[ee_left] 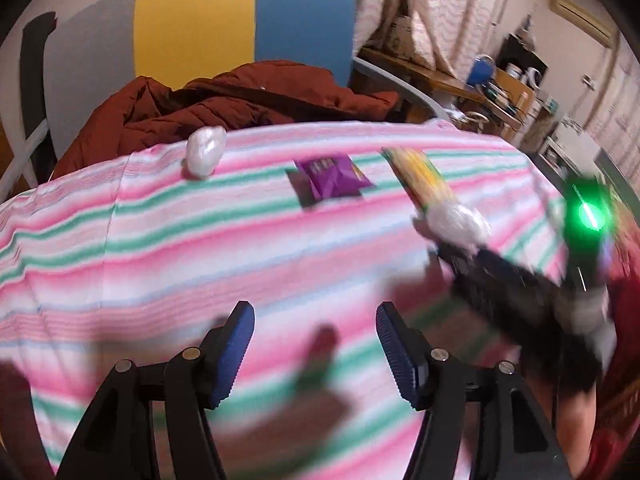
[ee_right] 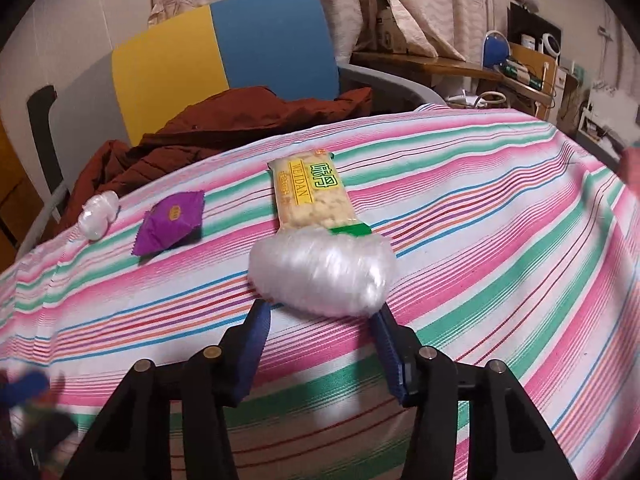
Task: Organize objects
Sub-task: 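Grasp the purple snack packet with the left gripper, then carry the purple packet to the tray with the left gripper while the right gripper carries the ball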
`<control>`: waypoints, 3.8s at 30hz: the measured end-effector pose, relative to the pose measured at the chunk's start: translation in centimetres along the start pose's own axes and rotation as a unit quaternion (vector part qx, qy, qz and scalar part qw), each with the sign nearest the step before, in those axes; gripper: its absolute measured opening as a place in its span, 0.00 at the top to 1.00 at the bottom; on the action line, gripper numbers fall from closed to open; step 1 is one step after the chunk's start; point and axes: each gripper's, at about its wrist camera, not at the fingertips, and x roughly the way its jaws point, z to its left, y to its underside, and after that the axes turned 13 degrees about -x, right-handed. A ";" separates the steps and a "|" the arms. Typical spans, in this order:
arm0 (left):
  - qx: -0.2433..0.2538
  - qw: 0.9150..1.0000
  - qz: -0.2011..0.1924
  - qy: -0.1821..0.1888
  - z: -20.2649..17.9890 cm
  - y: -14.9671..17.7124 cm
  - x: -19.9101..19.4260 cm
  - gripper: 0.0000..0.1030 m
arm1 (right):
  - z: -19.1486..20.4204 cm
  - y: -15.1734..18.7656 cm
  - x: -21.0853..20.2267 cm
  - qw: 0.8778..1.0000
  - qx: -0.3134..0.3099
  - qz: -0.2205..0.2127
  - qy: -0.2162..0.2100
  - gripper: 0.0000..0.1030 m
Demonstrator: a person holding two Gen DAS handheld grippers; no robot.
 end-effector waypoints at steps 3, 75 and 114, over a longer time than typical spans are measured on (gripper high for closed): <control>-0.017 1.000 0.004 -0.016 -0.6 -2.6 2.1 0.37 | 0.3 0.0 0.1 1.000 -0.007 0.002 0.008 0.49; 0.050 0.991 -0.124 -0.011 0.3 1.5 0.1 0.55 | 1.1 -0.6 -1.4 0.997 -0.004 -0.042 0.058 0.37; -0.058 0.987 -0.134 0.062 12.7 16.1 -18.7 0.55 | 13.1 11.1 -15.7 0.986 0.003 -0.043 -0.161 0.37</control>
